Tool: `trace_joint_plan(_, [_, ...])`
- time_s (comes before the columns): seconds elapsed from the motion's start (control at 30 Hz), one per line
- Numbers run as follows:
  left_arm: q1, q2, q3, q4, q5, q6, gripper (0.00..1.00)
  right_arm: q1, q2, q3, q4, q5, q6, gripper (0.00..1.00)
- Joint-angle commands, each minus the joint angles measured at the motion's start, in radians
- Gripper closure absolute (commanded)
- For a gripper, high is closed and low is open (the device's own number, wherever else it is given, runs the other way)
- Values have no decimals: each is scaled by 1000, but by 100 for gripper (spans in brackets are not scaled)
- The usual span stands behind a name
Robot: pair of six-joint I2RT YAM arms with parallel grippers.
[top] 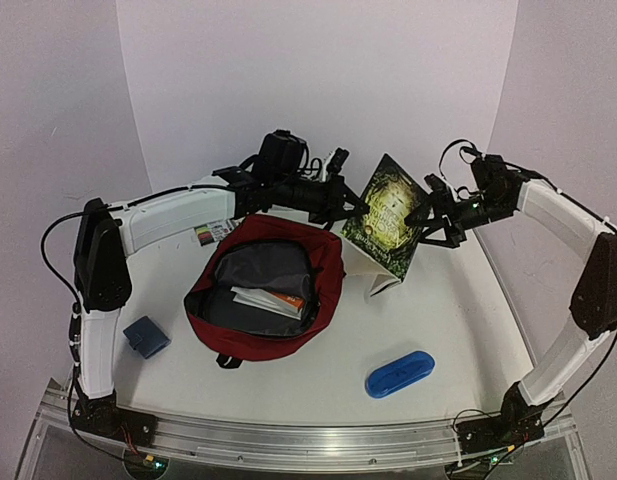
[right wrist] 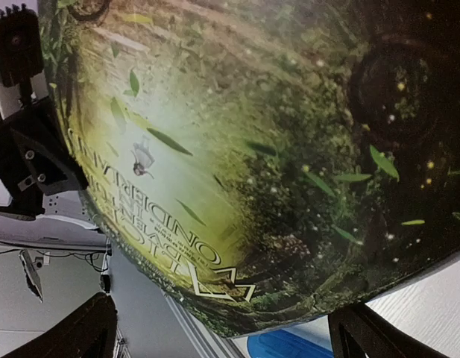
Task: Pack the student bag
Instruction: Pick up the book from the center of the board, then place the book in the student bag.
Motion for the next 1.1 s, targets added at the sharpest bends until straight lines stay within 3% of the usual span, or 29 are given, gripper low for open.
trace_joint_plan(0.0, [-7,-106,75,149,119,-2,100,66,13,83,172,-136,117,5])
trace_joint_plan(0.2, [-6,-129,47,154,117,-1,100,82,29,183,248,-189,233,35])
trace_joint_plan(0.43, [11,-153,-2,188,101,-21,100,97,-25,197,478,-210,454,56])
trace_joint_plan(0.6, [26,-150,-19,233,121,-58,100,105,-74,124,884,-204,791,59])
trace_joint_plan(0.8, [28,-133,19,295,194,-98,100,134,-77,124,925,-163,822,35])
trace_joint_plan(0.87, [28,-126,43,299,221,-117,100,134,-72,106,929,-158,823,34])
trace_joint_plan(1.0, [29,-127,57,268,234,-123,100,144,-76,115,969,-157,858,54])
trace_joint_plan(1.07, [36,-145,32,246,198,-120,93,145,-77,128,980,-159,874,63])
